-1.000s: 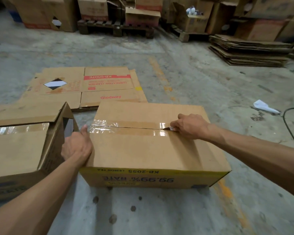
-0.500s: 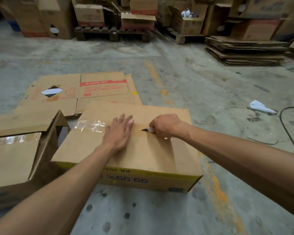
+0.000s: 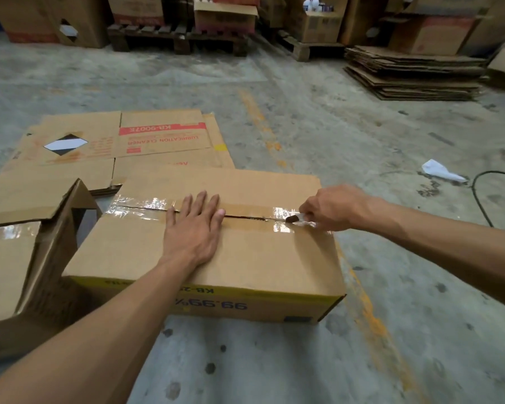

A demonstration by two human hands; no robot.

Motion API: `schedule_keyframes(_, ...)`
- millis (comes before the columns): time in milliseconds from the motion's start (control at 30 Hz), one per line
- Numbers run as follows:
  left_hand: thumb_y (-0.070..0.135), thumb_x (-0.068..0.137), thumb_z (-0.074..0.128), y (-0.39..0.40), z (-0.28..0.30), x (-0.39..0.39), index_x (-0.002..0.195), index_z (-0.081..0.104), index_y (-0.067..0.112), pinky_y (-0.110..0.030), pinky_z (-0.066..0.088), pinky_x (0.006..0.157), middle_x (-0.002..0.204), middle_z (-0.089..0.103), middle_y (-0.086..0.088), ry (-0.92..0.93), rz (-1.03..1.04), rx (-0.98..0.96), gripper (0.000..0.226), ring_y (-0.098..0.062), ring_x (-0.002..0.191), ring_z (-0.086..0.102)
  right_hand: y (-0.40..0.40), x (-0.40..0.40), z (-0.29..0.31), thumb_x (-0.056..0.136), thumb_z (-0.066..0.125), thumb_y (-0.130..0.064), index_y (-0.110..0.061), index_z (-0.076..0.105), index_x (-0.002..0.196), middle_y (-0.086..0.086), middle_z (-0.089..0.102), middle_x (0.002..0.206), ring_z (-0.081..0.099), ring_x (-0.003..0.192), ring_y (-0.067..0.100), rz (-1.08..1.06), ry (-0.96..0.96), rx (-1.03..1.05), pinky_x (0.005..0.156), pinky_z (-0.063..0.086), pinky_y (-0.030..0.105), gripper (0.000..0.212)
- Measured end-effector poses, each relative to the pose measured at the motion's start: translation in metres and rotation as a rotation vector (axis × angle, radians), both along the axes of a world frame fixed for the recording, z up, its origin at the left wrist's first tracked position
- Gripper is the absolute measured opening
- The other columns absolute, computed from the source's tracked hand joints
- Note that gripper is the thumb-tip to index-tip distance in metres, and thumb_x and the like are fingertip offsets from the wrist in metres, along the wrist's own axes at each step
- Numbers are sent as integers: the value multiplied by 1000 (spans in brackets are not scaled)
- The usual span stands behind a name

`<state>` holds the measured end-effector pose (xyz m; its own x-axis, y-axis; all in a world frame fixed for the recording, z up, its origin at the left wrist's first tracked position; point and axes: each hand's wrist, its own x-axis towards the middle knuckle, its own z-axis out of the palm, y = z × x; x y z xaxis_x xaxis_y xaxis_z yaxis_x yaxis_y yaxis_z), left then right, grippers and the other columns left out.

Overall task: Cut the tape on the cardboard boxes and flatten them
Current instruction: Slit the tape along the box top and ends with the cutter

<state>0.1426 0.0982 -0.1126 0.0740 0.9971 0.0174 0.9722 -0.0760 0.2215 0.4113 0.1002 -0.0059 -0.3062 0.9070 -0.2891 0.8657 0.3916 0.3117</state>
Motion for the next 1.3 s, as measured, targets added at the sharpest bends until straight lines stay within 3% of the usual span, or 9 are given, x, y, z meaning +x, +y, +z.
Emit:
schedule_keyframes(67, 56, 100, 5, -1, 1, 0, 157, 13, 37, -52, 2, 121, 165, 6, 10, -9, -3, 19, 60, -18, 153, 2, -6, 7, -2, 97, 41, -30, -31, 58, 99, 2, 67, 97, 58, 83, 27, 53, -46, 62, 53, 29, 27, 17)
schedule_keyframes(200, 56, 100, 8, -7, 3, -1, 156, 20, 35, -53, 2, 121, 165, 11, 5, -20, -26, 65, 61, -22, 152, 6, -11, 12, -13, 100, 37, -35, -30, 53, 94, 4, 67, 96, 63, 91, 29, 42, 32, 97, 61, 34, 30, 18)
schedule_keyframes(333, 54, 102, 16, -10, 6, 5, 149, 39, 34, -52, 11, 119, 161, 28, 0, -55, -75, 133, 56, -25, 150, 17, -4, 9, -5, 99, 38, -34, -29, 59, 94, -1, 53, 77, 53, 77, 28, 61, 28, 89, 60, 36, 29, 22)
schedule_keyframes(433, 53, 98, 25, -12, 11, 10, 125, 64, 30, -44, 38, 99, 127, 57, 1, -67, -211, 296, 53, -25, 123, 47, 1, -1, 3, 98, 41, -33, -32, 59, 90, -4, 49, 70, 52, 74, 28, 106, 31, 143, 61, 37, 29, 20)
schedule_keyframes(567, 49, 97, 33, -17, 12, 12, 108, 73, 24, -37, 48, 76, 96, 62, 4, -102, -272, 373, 49, -22, 94, 55, 6, -1, 2, 98, 42, -36, -33, 64, 101, -2, 65, 85, 63, 81, 28, 99, 63, 226, 57, 35, 27, 22)
schedule_keyframes(867, 53, 97, 27, -20, 12, 18, 121, 65, 23, -39, 47, 85, 114, 60, 5, -66, -335, 313, 53, -21, 106, 52, 3, 14, -10, 99, 38, -41, -31, 60, 91, -3, 56, 78, 49, 75, 25, 37, 152, 113, 61, 37, 30, 25)
schedule_keyframes(1000, 58, 96, 24, -18, 10, 25, 119, 61, 30, -37, 41, 85, 115, 58, 8, -13, -333, 308, 52, -21, 104, 49, 0, 12, -15, 100, 37, -42, -31, 63, 99, -1, 62, 81, 48, 73, 25, 65, 148, 188, 53, 28, 27, 28)
schedule_keyframes(1167, 60, 95, 23, -14, 7, 27, 115, 61, 35, -37, 41, 84, 111, 58, 11, -25, -300, 308, 50, -21, 101, 48, -1, 13, -30, 99, 38, -37, -25, 58, 90, 1, 62, 74, 49, 64, 28, 118, 118, 275, 51, 30, 27, 25)
schedule_keyframes(1300, 59, 95, 26, -13, 5, 30, 115, 59, 38, -37, 38, 85, 110, 56, 12, -33, -273, 288, 43, -20, 101, 47, -2, 15, -36, 98, 38, -34, -22, 50, 77, -6, 49, 64, 53, 71, 25, -26, 239, 84, 59, 38, 32, 27)
